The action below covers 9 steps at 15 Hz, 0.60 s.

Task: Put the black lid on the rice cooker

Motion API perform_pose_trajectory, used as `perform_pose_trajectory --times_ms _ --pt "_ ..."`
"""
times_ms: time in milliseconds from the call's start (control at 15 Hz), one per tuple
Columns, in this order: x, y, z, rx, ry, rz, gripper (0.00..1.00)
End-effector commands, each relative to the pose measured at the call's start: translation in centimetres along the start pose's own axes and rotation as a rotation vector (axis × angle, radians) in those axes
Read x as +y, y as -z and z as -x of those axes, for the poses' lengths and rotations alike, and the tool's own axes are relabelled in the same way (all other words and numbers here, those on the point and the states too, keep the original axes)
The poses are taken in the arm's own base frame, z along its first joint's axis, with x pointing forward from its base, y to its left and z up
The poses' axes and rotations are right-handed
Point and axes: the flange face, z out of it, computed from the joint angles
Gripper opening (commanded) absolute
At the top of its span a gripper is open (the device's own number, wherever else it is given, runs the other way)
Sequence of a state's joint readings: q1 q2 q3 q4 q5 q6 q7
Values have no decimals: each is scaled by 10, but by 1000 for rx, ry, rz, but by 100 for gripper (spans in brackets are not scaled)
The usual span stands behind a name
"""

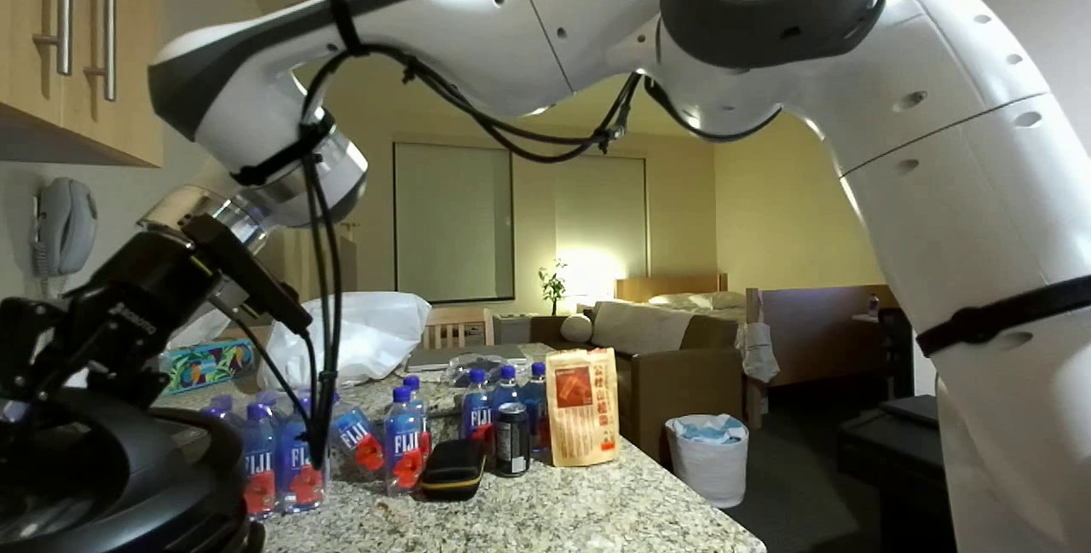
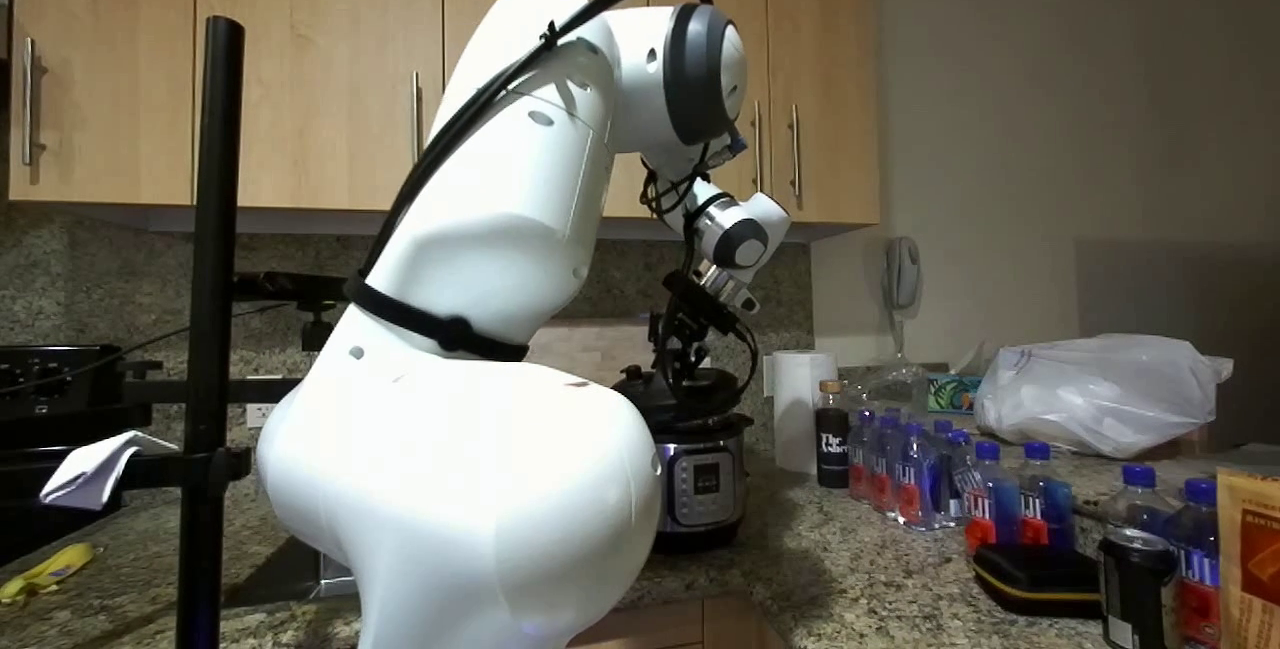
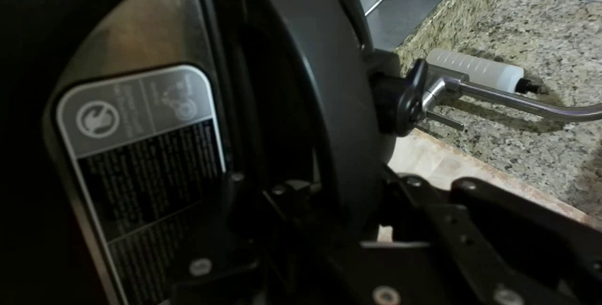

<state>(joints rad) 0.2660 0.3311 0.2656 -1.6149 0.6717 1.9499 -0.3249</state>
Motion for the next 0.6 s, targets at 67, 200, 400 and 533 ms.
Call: perform_pose_trajectory --times_ms 67,200,400,533 --pt "4 -8 -24 -55 10 -27 0" --pt "9 -8 -29 -60 4 -37 0" --pt "16 -5 -32 -55 -1 -49 0" --pt "16 -2 -31 -46 2 -47 0"
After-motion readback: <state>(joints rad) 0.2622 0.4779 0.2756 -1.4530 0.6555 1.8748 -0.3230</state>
